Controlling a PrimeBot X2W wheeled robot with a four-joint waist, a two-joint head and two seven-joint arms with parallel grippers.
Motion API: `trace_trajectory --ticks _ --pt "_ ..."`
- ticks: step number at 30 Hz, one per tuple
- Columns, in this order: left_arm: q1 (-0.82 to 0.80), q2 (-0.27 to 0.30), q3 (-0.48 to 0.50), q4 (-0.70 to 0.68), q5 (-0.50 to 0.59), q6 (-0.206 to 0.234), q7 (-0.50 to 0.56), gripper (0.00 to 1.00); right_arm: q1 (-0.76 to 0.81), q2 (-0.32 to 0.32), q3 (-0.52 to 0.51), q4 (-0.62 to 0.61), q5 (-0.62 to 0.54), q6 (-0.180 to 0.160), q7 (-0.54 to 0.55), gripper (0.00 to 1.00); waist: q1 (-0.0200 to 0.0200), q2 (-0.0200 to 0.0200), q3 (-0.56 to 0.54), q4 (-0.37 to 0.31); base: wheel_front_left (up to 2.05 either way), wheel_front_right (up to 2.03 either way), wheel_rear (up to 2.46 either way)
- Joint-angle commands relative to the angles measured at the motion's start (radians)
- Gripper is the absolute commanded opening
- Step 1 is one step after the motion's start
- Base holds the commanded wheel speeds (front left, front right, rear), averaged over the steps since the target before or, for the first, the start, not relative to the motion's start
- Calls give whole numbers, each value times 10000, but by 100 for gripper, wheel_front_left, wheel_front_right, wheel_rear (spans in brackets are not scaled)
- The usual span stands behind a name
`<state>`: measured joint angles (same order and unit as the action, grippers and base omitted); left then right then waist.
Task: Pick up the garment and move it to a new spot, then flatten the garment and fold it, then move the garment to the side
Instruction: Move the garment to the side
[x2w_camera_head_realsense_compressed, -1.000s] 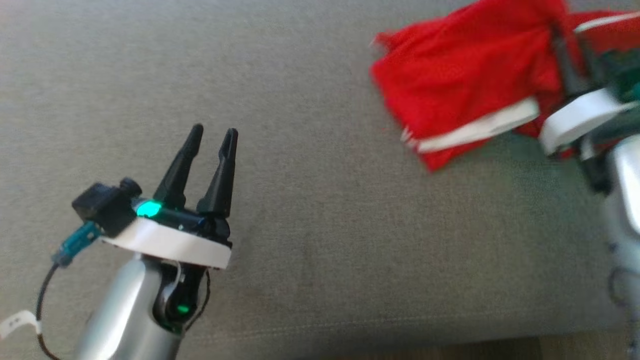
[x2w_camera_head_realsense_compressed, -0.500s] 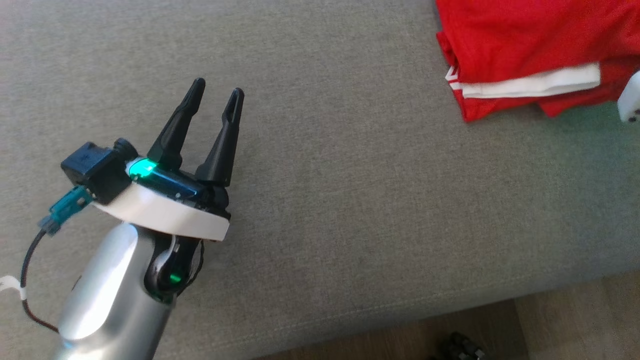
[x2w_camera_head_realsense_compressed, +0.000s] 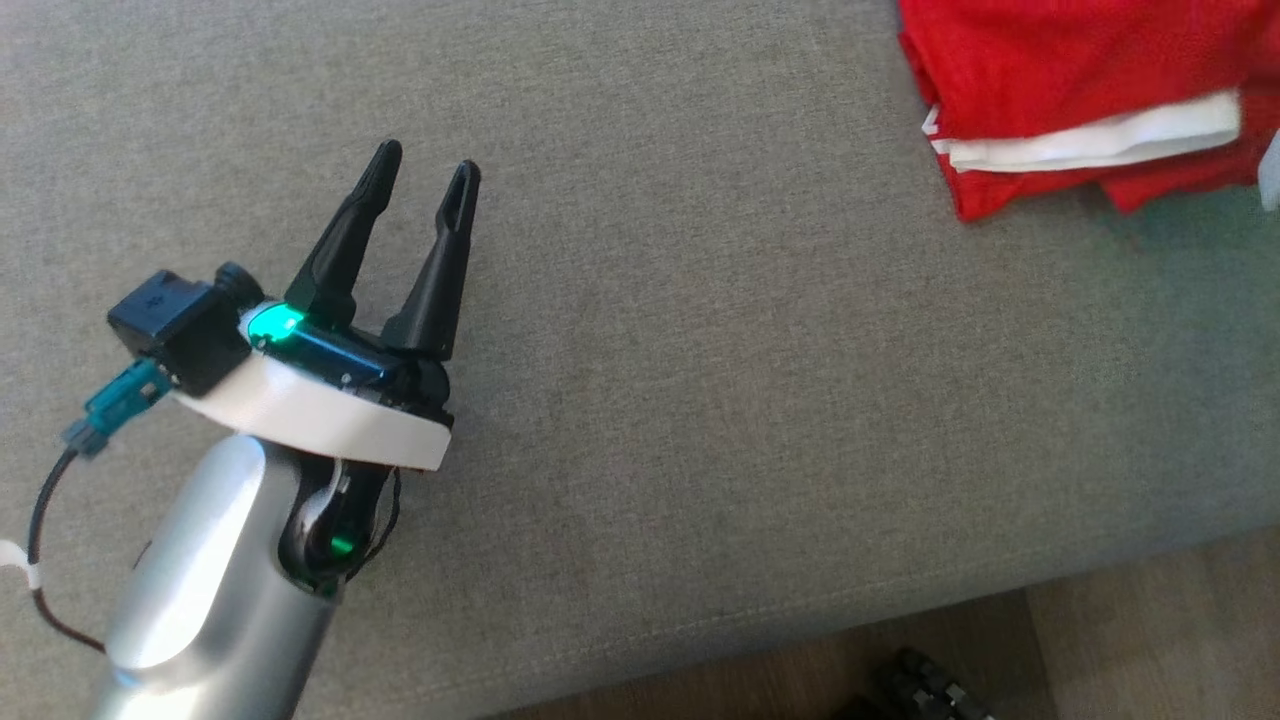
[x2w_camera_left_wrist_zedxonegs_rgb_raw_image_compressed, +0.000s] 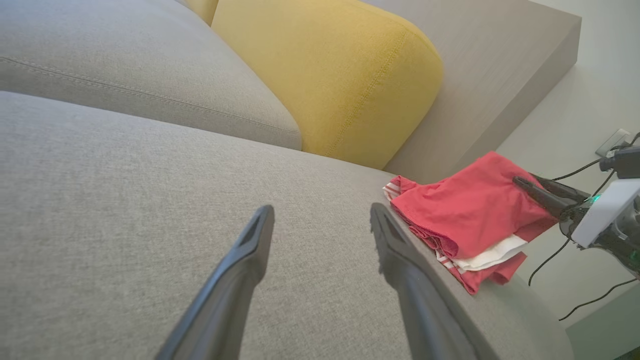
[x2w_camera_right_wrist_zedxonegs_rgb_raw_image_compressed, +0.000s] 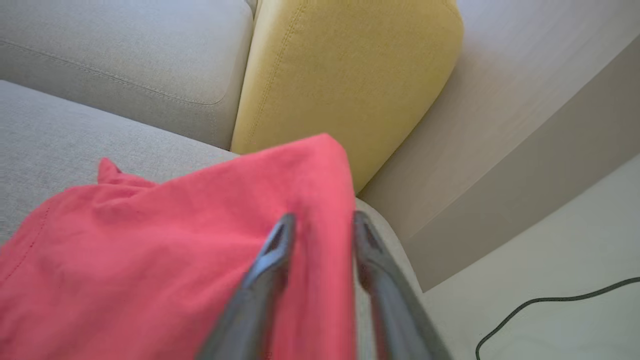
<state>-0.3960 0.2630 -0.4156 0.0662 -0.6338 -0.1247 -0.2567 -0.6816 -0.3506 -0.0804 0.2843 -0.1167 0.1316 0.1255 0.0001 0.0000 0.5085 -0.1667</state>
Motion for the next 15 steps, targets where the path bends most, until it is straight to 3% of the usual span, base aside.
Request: trace_trajectory --ticks 1,9,15 --pt "-238 215 248 -312 -28 -60 -51 100 187 -20 -147 -520 -16 -9 105 100 -1 0 -10 30 0 0 0" --pt "-220 37 242 -165 -99 -60 -51 100 203 313 -256 -1464 191 -9 388 100 -1 0 -291 228 0 0 0" --pt "-63 -246 311 -18 -126 -60 -51 100 521 955 225 -2429 573 -9 69 100 -1 0 -947 665 0 0 0"
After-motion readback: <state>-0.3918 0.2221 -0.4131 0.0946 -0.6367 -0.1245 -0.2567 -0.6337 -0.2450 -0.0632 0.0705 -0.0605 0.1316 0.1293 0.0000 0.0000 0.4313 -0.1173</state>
